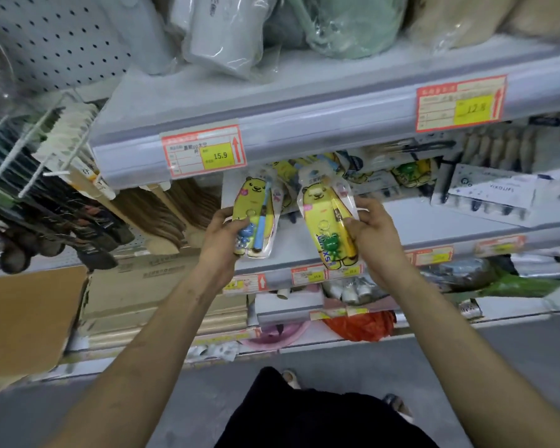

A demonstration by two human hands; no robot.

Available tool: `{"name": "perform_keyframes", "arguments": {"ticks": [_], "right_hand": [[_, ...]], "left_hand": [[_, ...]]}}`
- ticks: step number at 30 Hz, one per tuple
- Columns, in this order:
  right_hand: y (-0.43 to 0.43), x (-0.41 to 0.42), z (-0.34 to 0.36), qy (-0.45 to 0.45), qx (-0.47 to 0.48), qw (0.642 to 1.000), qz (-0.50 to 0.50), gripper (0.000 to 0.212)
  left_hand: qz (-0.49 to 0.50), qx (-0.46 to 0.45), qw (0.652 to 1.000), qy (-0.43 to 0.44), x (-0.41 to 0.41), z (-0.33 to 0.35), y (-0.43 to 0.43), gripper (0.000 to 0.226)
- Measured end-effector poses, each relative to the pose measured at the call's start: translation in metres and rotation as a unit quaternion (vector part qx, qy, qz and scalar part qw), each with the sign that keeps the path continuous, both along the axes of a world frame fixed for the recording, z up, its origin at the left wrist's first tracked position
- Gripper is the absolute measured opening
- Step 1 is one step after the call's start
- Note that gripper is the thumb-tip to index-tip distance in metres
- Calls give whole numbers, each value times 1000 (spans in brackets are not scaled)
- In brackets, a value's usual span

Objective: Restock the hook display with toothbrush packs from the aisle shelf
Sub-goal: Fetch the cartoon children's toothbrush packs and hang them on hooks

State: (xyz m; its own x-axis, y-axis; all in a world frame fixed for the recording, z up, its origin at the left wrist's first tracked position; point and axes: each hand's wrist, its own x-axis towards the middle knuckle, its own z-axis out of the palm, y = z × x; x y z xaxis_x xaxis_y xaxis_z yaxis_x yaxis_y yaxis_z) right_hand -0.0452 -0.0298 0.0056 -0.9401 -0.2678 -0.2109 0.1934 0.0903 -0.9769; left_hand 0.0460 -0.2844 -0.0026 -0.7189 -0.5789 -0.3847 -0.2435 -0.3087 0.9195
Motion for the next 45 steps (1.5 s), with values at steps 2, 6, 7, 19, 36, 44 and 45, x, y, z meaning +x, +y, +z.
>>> {"name": "perform_keyframes", "arguments": {"ticks": [2, 6, 7, 19, 36, 44, 45], "right_hand": [[10, 4, 1, -11, -13, 1000, -14, 28], [62, 2, 7, -29, -27, 998, -55, 22], [61, 4, 6, -34, -34, 997, -56, 22], [393, -15, 44, -33, -78, 962, -261, 29], [796, -36, 29, -61, -77, 795, -598, 35], [964, -109, 48, -42, -45, 719, -692, 32], [985, -114, 50, -41, -38, 712, -700, 31]], "left_hand": [[-33, -17, 999, -6, -6, 3, 19, 31], [-94, -44, 995, -11, -33, 13, 81, 31], [-96, -48, 994, -19, -31, 12, 83, 34], [-263, -34, 964, 26, -131, 43, 415, 18], [-542, -57, 838, 35, -279, 20, 882, 26], [-632, -16, 774, 31, -380, 27, 1094, 26], [-644, -19, 764, 33, -392, 30, 1119, 25]]}}
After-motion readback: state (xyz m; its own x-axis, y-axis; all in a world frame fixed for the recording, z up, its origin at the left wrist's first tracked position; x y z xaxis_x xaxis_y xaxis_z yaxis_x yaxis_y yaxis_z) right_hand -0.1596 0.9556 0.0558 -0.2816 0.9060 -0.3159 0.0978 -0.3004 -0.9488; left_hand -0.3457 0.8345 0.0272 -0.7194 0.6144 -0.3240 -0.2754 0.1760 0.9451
